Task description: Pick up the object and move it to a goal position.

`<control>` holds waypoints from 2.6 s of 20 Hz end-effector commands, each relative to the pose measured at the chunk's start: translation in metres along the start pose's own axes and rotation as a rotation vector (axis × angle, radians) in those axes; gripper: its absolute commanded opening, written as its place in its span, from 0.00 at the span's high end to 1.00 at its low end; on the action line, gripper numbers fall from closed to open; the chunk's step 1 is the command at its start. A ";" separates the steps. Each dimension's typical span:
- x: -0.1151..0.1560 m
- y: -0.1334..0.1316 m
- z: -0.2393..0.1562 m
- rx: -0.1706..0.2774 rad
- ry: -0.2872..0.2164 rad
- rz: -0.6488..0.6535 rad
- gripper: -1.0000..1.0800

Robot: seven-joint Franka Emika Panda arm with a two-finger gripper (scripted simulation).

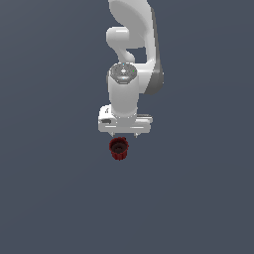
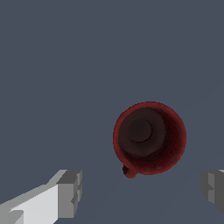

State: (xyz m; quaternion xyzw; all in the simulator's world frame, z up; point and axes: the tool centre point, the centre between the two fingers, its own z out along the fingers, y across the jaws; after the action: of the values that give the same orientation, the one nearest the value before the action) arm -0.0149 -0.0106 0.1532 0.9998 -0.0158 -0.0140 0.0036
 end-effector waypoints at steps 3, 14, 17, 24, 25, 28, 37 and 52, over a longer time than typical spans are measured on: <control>0.000 0.000 -0.001 0.002 0.001 0.001 0.38; 0.003 -0.001 -0.006 0.017 0.011 0.025 0.38; 0.002 0.001 -0.004 0.022 0.015 0.058 0.38; 0.000 0.007 0.006 0.040 0.029 0.197 0.38; 0.000 0.009 0.007 0.044 0.032 0.225 0.38; -0.002 0.013 0.014 0.056 0.041 0.319 0.38; -0.009 0.033 0.034 0.094 0.070 0.652 0.38; -0.018 0.055 0.050 0.124 0.098 0.962 0.38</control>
State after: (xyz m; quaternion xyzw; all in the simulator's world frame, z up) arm -0.0359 -0.0646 0.1044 0.8805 -0.4701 0.0363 -0.0484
